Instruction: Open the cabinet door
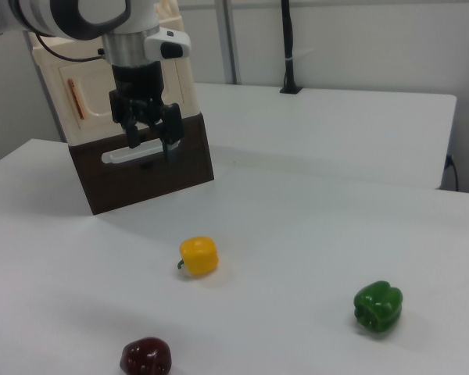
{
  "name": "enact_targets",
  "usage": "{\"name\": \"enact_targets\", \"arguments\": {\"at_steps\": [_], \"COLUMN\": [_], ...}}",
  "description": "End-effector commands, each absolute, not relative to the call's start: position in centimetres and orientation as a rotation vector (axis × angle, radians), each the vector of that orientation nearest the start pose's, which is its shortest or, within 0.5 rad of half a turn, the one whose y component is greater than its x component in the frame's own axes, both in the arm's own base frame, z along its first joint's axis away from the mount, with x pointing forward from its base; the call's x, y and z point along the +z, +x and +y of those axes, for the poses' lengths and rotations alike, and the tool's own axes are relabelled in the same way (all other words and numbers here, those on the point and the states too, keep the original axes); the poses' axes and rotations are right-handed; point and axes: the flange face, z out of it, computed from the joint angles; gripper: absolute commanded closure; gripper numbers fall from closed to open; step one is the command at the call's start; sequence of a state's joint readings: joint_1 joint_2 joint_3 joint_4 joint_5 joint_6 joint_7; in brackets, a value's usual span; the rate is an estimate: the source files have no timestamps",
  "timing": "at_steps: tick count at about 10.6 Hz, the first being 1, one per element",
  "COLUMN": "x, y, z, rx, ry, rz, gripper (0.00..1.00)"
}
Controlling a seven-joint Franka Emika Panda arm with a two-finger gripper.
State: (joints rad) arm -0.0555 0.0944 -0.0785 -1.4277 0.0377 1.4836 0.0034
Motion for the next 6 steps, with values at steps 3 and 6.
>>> {"name": "enact_targets", "arguments": {"at_steps": [3,6], "x": [63.3,63.4], "y": [56.3,56.4], "z": [-8.6,-9.2], "rx": [0.003,-0.061], "ry": [-2.903,-2.795], "rz": [0.046,-0.12], "gripper": [0.0,0.0]}}
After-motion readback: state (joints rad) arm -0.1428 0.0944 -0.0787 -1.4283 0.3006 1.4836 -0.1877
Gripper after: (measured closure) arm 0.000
